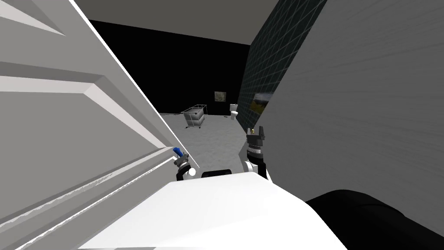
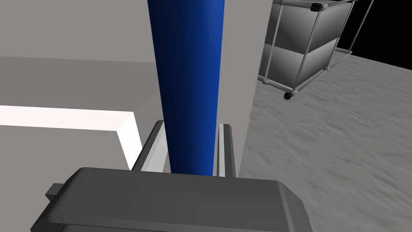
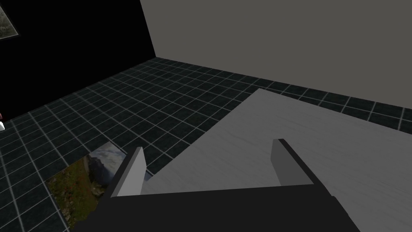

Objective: Push the door open

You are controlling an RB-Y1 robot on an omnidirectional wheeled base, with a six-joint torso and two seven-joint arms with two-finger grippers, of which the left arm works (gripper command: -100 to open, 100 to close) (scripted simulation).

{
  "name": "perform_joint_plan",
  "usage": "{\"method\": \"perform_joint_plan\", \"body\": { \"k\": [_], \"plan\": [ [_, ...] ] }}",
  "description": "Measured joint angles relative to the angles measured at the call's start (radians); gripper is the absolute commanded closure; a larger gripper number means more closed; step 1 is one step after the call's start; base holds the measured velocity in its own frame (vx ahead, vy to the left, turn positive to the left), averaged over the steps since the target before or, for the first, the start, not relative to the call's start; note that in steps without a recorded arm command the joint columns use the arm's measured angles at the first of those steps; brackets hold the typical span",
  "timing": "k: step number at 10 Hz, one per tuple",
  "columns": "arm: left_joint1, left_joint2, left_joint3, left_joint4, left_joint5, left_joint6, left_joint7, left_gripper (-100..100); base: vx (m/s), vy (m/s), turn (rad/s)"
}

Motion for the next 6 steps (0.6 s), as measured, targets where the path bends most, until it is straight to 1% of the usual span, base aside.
{"method": "perform_joint_plan", "body": {
  "k": [3,5,6],
  "plan": [
    [0.004,0.001,0.017,0.009,0.016,-0.002,-0.002,100,0.179,0.032,0.052],
    [0.001,0.001,0.036,0.017,0.030,-0.012,-0.005,100,0.213,0.090,0.049],
    [-0.004,0.005,0.047,0.024,0.038,-0.020,-0.005,100,0.224,0.057,0.067]
  ]
}}
